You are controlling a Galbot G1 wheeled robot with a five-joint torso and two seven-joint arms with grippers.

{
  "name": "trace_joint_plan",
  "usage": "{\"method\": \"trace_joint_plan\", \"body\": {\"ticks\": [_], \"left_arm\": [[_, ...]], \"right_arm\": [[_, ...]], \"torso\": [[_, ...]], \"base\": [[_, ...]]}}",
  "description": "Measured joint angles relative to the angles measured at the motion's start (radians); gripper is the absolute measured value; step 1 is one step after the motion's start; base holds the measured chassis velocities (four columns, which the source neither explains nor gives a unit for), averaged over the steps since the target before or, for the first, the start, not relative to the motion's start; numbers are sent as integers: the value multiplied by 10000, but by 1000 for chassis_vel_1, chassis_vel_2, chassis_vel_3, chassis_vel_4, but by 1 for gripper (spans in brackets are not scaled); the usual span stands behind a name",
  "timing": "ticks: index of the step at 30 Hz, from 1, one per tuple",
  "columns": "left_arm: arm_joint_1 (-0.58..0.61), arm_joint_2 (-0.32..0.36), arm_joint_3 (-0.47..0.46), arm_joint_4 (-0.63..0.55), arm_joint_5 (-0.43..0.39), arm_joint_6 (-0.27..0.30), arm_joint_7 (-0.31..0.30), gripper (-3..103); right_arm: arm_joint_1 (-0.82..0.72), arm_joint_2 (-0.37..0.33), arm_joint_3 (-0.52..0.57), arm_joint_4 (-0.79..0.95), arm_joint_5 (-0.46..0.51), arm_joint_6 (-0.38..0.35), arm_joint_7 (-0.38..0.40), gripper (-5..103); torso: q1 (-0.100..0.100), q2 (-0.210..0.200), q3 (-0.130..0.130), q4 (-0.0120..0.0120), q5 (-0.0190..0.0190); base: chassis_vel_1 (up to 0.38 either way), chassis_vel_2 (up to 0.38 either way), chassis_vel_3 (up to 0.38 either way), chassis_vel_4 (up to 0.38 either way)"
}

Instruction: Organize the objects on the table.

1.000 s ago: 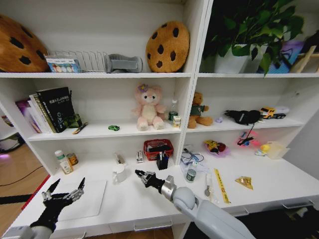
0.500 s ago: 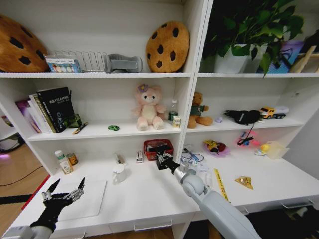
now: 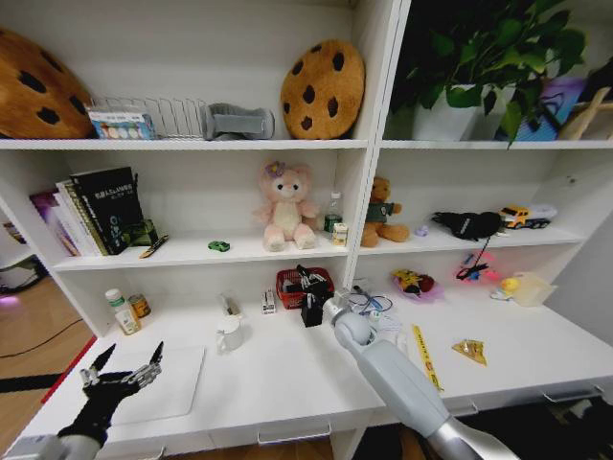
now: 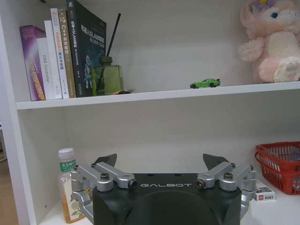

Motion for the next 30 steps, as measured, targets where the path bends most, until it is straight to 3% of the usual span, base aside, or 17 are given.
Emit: {"method": "trace_joint_plan", "body": {"ticks": [14,30], "left_arm": [[0,0,0,0,0,0,0,100],[1,0,0,0,0,0,-1,100]], "right_arm": [[39,340,569,-996,-466,142,29,12],[155,820,506,-2042,-848,821,153,12]], "torso": [[0,1,-1,-2,0],[0,1,-1,-2,0]], "base": [[0,0,0,0],[0,0,0,0]]}}
